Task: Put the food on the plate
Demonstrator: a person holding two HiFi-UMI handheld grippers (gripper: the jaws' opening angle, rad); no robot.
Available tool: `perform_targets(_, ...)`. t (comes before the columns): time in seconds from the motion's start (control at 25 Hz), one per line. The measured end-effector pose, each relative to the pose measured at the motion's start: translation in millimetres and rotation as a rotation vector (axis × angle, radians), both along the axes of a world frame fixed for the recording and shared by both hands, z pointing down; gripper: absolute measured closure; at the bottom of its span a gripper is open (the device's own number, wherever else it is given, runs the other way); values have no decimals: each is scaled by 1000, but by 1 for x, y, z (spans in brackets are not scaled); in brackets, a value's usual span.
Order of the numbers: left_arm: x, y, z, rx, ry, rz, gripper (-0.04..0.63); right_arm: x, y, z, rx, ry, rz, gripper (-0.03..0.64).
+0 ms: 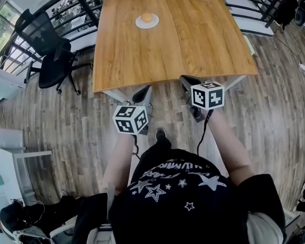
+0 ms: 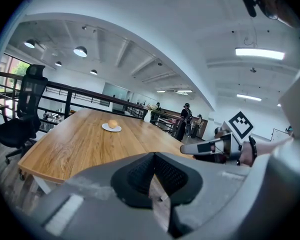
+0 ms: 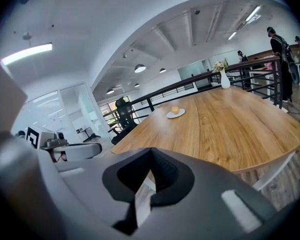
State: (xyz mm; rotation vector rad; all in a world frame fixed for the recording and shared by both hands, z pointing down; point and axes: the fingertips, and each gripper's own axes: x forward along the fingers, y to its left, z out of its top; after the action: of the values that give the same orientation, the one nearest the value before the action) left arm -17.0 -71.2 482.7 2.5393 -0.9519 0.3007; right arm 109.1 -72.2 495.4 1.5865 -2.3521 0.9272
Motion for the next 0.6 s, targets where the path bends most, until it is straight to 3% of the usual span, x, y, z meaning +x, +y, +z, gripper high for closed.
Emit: perform_targets(0.6,7,111,-4,4,13,-22,594,5,111,-9,15,0,-37,617)
